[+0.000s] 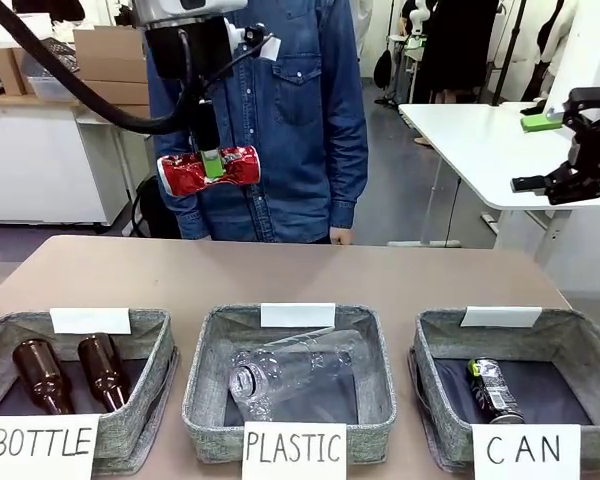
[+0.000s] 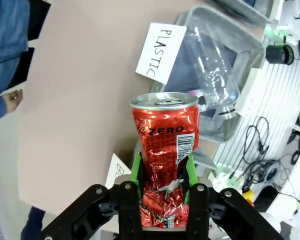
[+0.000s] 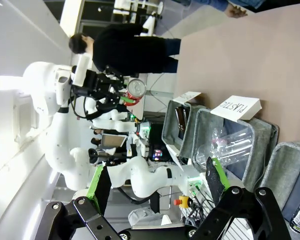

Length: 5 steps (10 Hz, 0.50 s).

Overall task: Sort the can waste into the basket.
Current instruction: Pick up the can waste from the table and place it in the right Fabric basket.

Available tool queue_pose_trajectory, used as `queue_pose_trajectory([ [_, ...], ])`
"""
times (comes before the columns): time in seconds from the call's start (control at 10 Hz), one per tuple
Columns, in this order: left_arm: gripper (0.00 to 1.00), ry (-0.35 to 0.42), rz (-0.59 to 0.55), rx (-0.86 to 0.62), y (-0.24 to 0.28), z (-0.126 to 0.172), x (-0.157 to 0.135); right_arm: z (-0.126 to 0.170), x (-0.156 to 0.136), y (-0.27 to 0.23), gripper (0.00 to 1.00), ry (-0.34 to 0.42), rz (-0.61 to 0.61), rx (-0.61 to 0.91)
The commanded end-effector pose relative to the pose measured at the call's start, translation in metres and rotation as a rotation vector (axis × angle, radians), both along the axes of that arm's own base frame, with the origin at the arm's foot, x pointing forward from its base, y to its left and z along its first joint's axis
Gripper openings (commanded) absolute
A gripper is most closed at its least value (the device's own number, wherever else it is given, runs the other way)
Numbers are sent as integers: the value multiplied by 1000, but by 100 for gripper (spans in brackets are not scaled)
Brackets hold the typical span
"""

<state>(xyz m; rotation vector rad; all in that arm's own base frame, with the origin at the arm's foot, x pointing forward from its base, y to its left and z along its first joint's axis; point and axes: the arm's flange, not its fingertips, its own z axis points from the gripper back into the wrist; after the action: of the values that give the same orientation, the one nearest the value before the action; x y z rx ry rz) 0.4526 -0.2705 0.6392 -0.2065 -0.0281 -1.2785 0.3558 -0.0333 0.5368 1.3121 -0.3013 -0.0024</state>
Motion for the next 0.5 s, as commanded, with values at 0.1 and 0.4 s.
queue_pose_trajectory([
  [0.1,37,-12,-16,13,6,8,-7,0,1,-2,100,-17,11,-3],
  [0.4,37,-12,-16,13,6,8,-7,0,1,-2,100,-17,11,-3],
])
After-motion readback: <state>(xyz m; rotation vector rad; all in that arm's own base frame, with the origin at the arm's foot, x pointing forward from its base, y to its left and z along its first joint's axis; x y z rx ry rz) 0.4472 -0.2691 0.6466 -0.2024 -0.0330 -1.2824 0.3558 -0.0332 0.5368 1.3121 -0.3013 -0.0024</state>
